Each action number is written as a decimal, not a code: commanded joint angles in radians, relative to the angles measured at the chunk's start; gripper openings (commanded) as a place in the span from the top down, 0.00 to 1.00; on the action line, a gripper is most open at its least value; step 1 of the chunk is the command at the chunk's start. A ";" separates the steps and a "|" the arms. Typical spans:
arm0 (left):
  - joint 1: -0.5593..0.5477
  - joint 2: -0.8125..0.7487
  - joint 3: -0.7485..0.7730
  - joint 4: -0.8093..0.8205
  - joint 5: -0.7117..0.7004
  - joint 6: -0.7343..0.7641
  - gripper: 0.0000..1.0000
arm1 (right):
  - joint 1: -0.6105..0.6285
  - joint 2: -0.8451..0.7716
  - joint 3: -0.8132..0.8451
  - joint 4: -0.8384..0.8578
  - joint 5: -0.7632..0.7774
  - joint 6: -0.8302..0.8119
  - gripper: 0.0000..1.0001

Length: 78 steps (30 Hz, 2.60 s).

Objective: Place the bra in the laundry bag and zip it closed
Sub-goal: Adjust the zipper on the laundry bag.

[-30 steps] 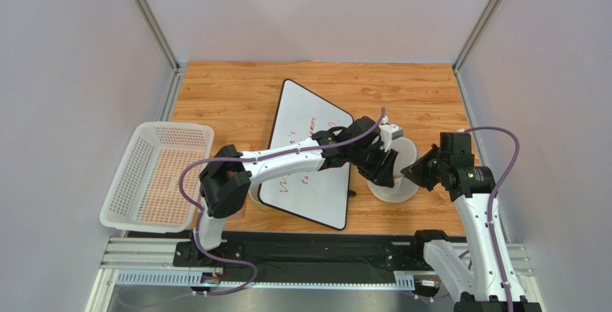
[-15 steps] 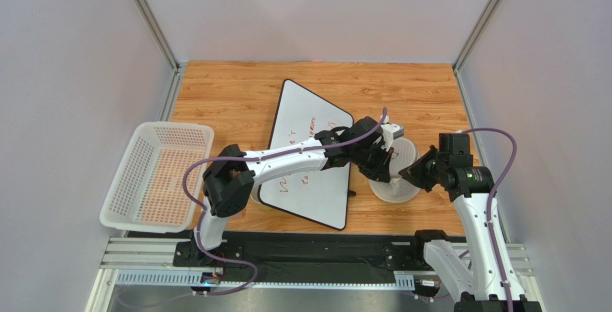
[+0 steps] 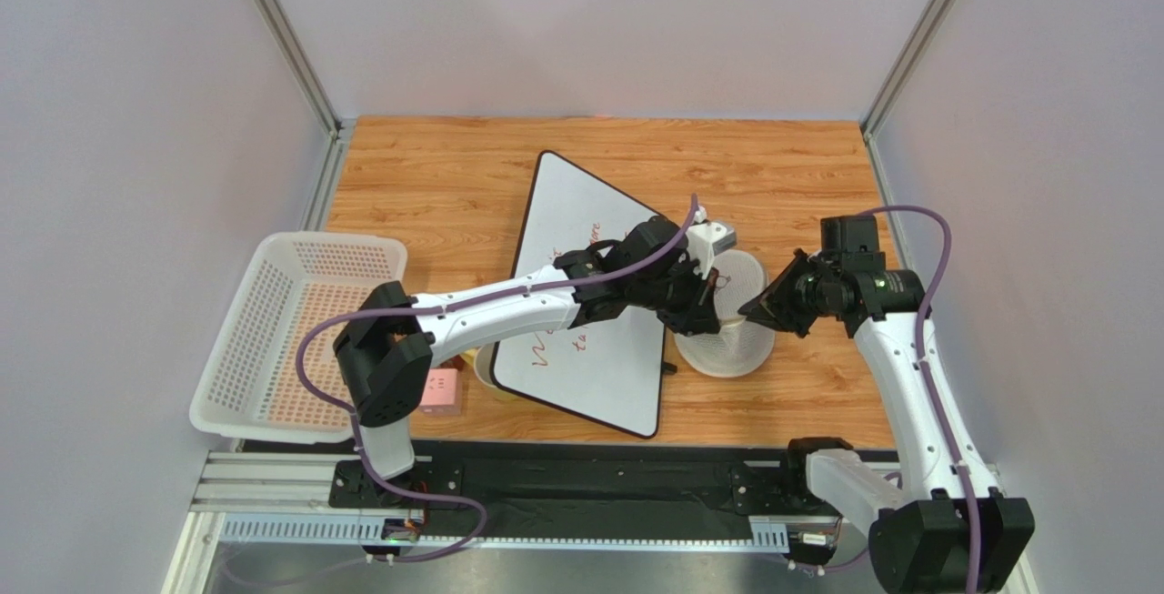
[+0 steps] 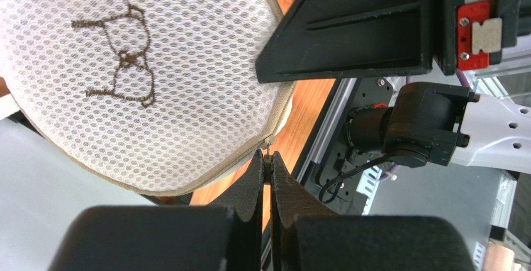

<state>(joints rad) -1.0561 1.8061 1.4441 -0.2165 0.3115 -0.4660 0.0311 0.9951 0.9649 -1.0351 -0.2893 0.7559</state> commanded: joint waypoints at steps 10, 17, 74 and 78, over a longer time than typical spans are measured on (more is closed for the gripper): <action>0.005 -0.005 0.051 -0.106 0.046 0.013 1.00 | -0.062 0.091 0.082 0.067 0.062 -0.142 0.46; -0.005 0.013 0.082 -0.115 0.060 0.033 1.00 | -0.060 -0.121 -0.028 0.030 -0.020 -0.041 0.46; 0.004 -0.203 -0.178 -0.126 0.026 0.293 0.43 | -0.097 -0.121 -0.190 0.145 -0.221 -0.003 1.00; -0.018 -0.195 -0.209 -0.066 -0.021 0.323 0.29 | -0.097 -0.124 -0.196 0.148 -0.234 0.002 1.00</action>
<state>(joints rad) -1.0492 1.6238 1.2579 -0.3260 0.3691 -0.2317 -0.0624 0.8913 0.7635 -0.9150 -0.4789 0.7551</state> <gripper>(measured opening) 0.682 0.023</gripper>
